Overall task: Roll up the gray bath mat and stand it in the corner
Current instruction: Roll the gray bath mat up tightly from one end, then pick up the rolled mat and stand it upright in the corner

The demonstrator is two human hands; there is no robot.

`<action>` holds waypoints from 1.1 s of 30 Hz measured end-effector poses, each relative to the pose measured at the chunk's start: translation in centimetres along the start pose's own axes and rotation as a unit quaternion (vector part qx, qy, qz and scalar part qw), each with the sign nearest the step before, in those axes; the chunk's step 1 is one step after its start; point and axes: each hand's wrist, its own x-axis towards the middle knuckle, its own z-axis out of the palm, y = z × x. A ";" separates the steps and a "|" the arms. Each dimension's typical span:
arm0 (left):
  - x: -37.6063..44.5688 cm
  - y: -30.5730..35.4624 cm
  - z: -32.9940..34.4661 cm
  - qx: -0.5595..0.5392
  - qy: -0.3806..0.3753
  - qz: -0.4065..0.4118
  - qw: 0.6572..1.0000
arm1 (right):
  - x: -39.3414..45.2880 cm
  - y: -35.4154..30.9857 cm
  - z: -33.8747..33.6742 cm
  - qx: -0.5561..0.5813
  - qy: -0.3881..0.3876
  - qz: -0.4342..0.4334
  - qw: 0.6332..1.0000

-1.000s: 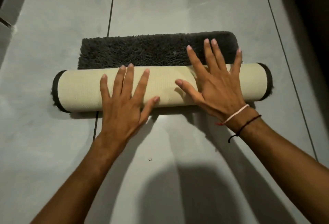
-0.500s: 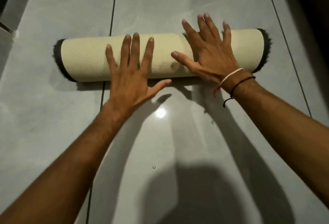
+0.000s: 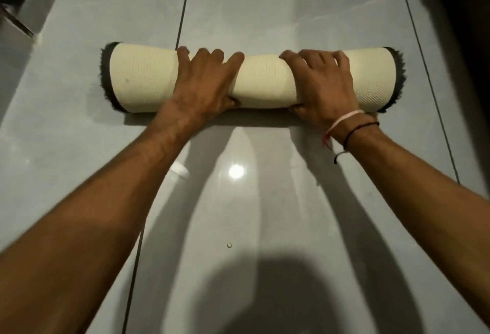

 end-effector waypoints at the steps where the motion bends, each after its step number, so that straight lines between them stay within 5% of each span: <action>1: -1.6 0.5 0.0 -0.011 0.008 0.000 1.000 | -1.3 -0.5 -0.2 0.007 0.004 0.000 1.000; 10: -11.7 4.9 -0.1 -0.020 -0.016 -0.031 0.999 | -11.2 -3.5 -1.8 0.055 -0.052 0.006 0.997; 13: -9.7 3.7 -0.5 -0.040 -0.046 -0.034 0.998 | -12.0 -4.0 -2.7 0.194 0.064 0.071 0.976; 16: -7.7 2.5 -0.9 -0.084 -0.104 -0.032 0.990 | -14.2 -5.6 -3.5 0.389 0.207 0.266 0.857; 18: -6.8 2.2 -1.3 -0.097 -0.128 -0.027 0.987 | -14.7 -5.2 -3.8 0.529 0.227 0.476 0.665; 20: -6.2 2.0 -1.7 -0.100 -0.162 -0.020 0.982 | -13.6 -3.1 -3.7 0.655 0.126 0.597 0.446; 22: -5.1 1.6 -2.3 -0.112 -0.203 -0.016 0.973 | -11.3 -1.4 -3.9 0.741 0.048 0.581 0.332; 29: -3.1 0.6 -4.0 -0.167 -0.324 -0.013 0.931 | -7.7 -1.9 -4.7 0.747 0.037 0.598 0.289; 33: -2.8 -0.9 -2.8 -0.148 -0.255 0.030 0.955 | -5.6 -2.0 -4.5 0.742 0.083 0.600 0.288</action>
